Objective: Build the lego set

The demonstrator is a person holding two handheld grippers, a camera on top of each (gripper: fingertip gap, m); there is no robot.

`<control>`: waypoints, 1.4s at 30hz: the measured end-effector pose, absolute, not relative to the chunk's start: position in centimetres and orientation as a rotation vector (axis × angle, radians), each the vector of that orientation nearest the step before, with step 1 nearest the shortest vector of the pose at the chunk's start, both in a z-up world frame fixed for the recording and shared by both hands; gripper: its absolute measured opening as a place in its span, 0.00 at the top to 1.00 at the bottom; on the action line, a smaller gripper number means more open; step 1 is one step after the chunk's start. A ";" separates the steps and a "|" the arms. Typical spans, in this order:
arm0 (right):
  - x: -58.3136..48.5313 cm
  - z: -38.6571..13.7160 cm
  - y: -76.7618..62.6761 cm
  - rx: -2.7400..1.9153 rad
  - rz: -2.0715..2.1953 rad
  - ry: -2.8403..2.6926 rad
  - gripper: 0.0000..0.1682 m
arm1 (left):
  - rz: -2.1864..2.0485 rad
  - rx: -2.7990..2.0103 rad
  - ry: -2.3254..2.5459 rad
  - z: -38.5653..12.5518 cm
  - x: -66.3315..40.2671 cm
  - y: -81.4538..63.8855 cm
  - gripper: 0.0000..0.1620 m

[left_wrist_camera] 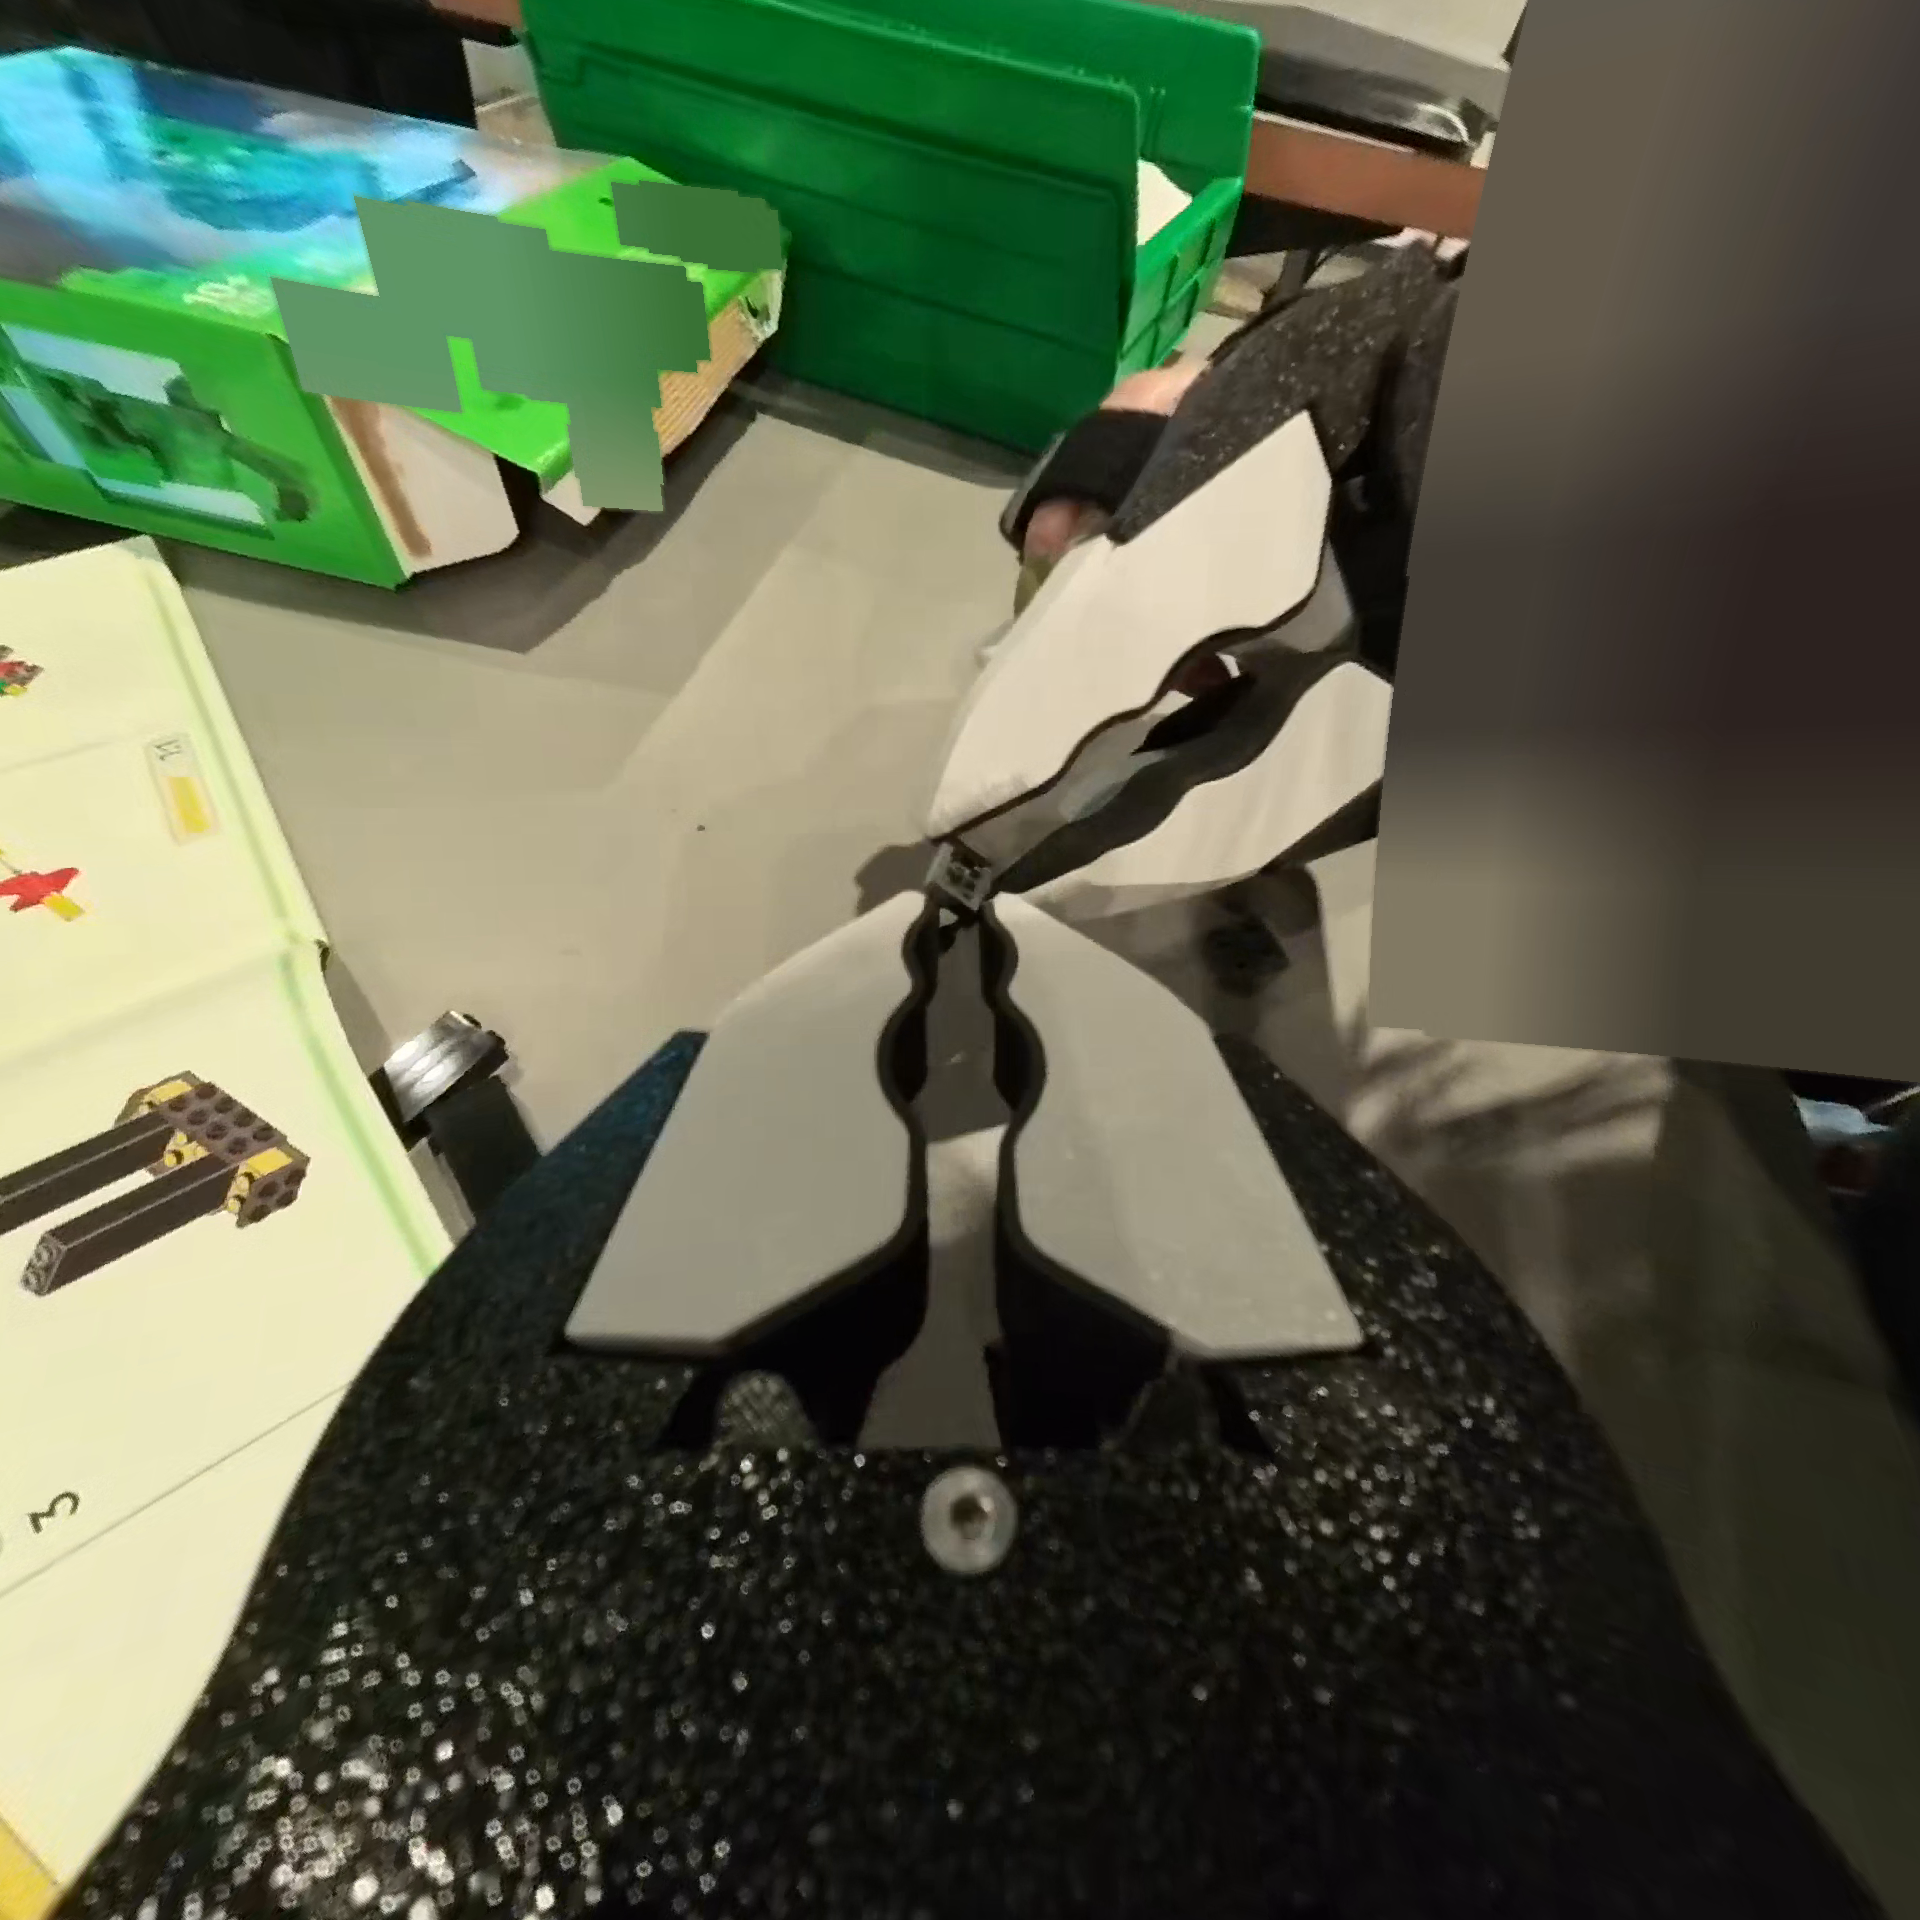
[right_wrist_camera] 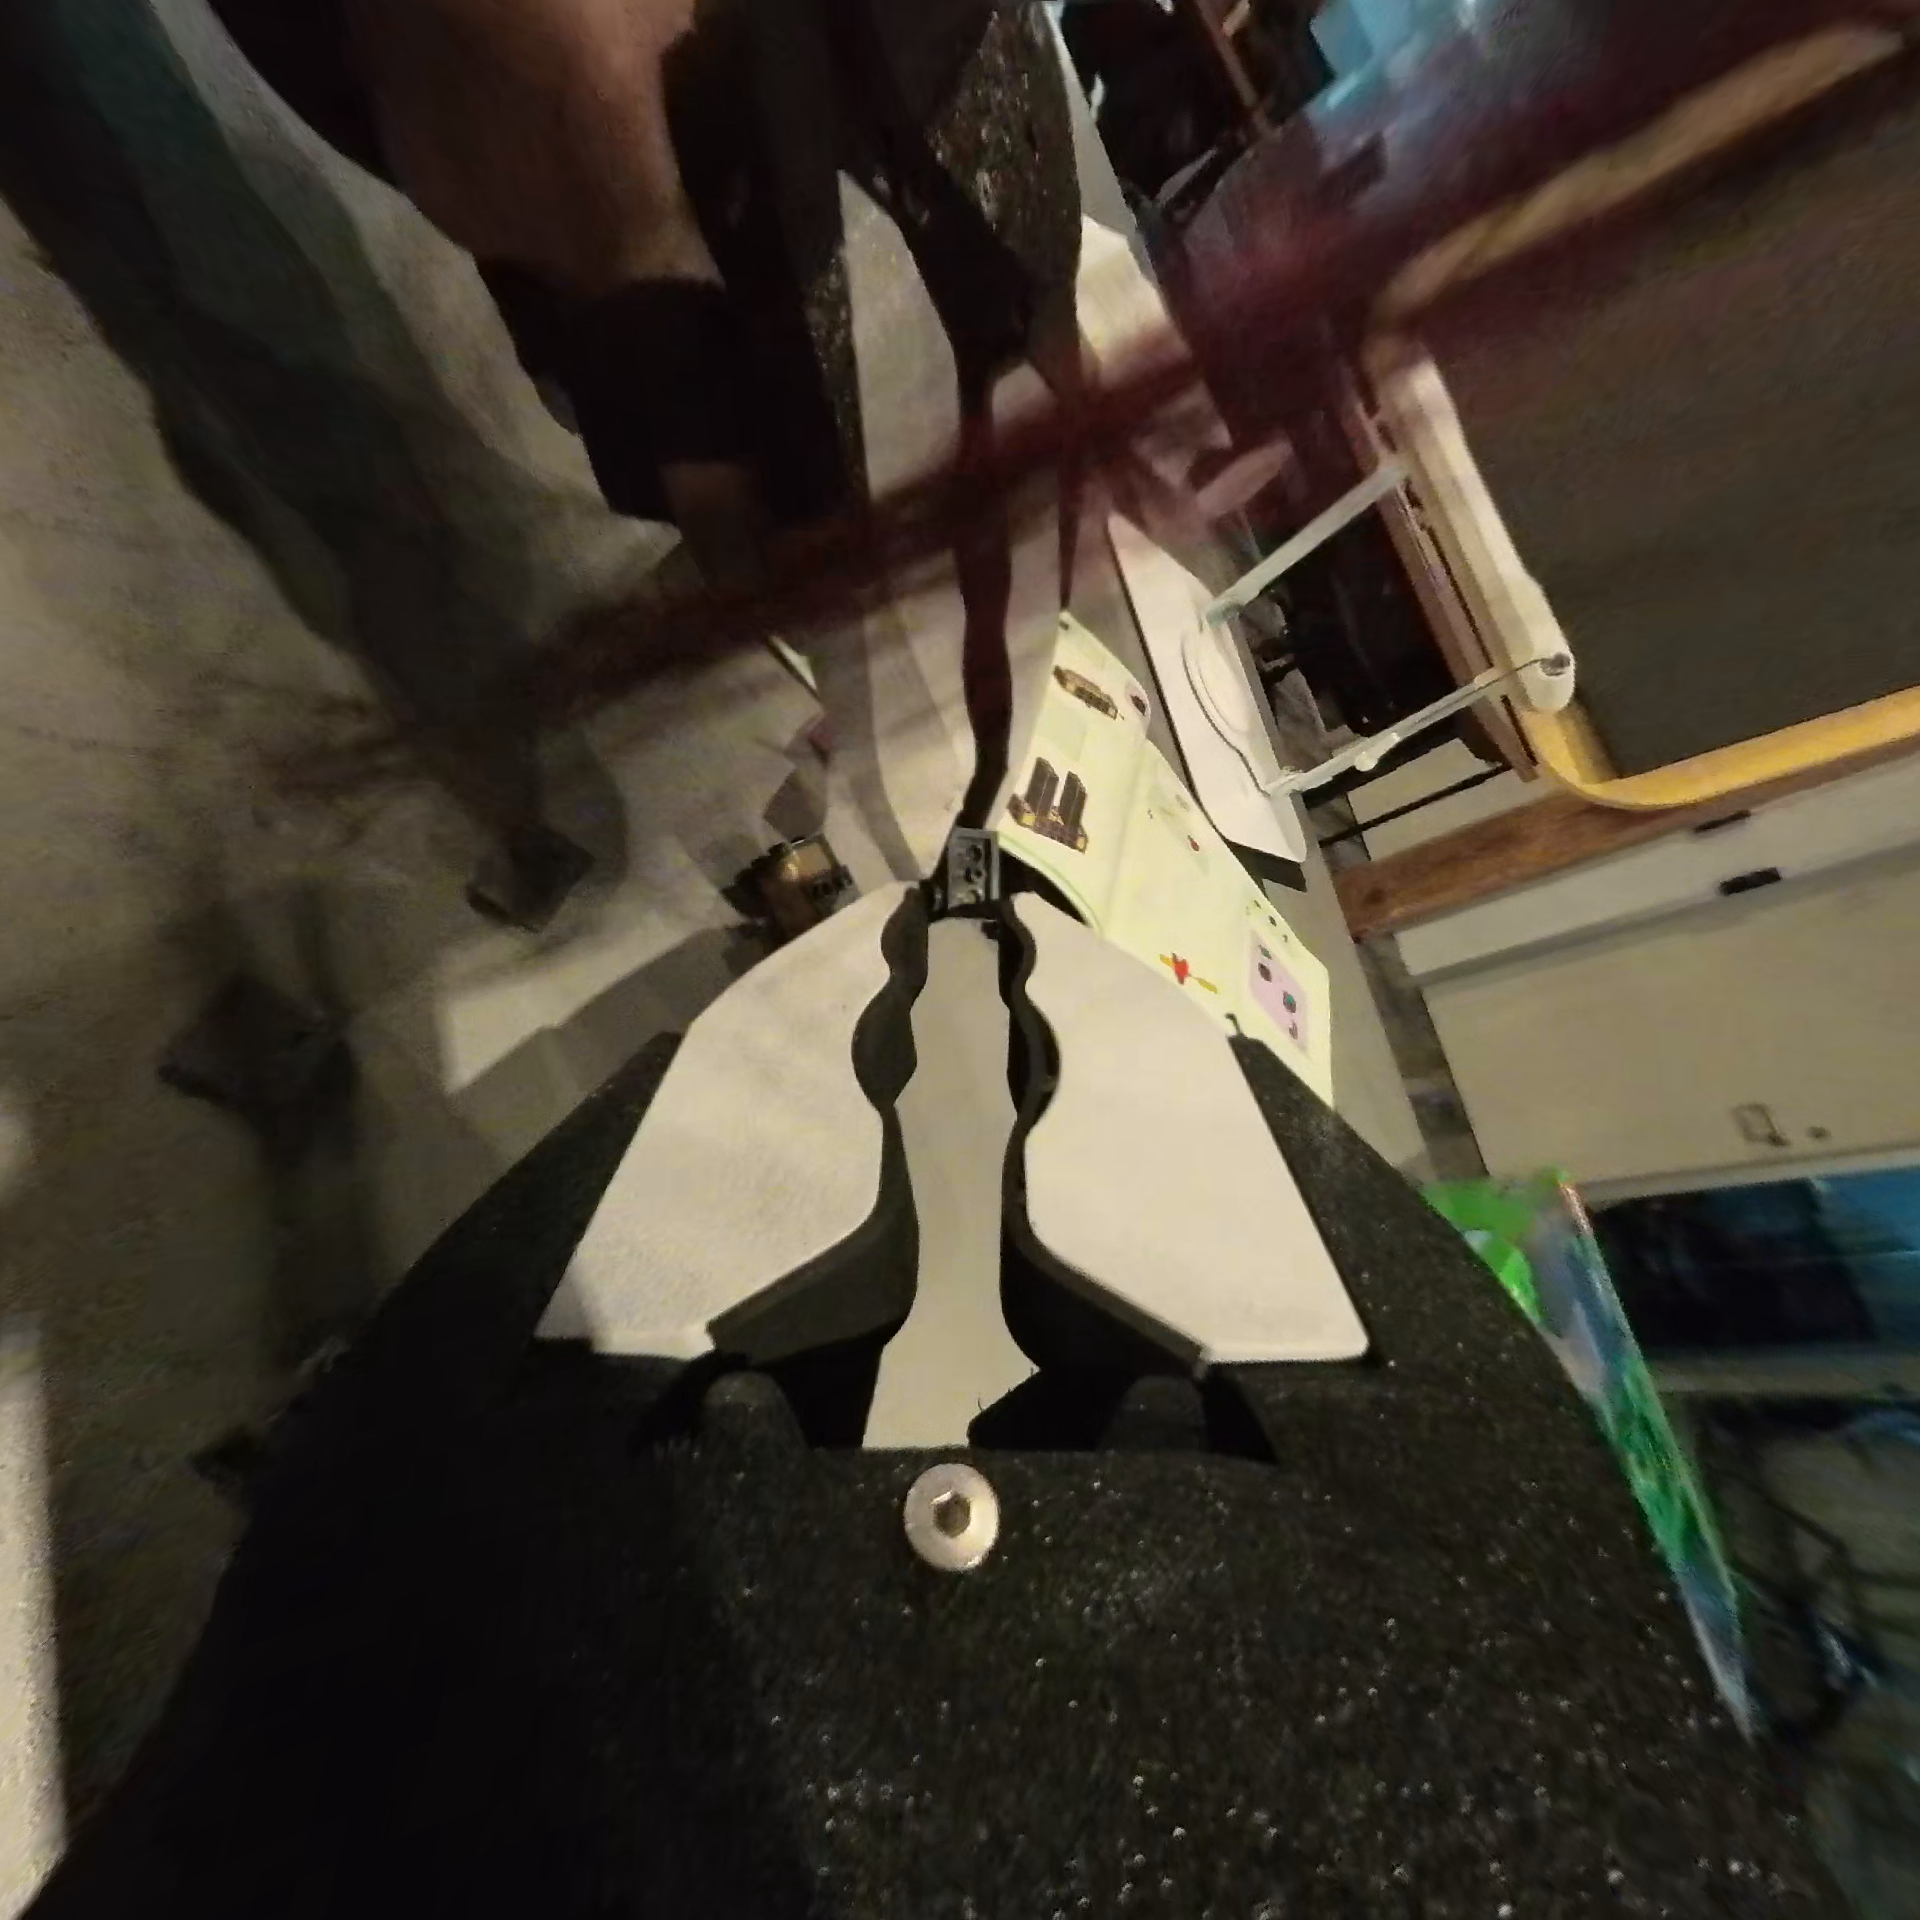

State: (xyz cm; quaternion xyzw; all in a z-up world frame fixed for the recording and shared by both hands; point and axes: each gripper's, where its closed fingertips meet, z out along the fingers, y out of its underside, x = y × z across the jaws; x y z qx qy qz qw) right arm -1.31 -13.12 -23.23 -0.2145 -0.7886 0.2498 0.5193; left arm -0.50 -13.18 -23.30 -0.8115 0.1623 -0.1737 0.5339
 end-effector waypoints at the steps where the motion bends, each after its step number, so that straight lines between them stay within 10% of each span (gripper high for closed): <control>1: -1.3 -23.2 -13.2 -0.505 0.600 -1.890 0.93 | -0.416 -1.937 0.391 -23.3 -0.5 -13.2 0.96; 27: 0.7 -24.9 -14.6 -0.738 1.135 -2.149 0.93 | -0.340 -1.912 0.719 -24.9 1.3 -14.3 0.98; 42: -2.1 -23.7 -13.2 -0.564 0.542 -1.872 0.80 | -0.519 -1.919 0.241 -22.9 -1.4 -13.0 0.98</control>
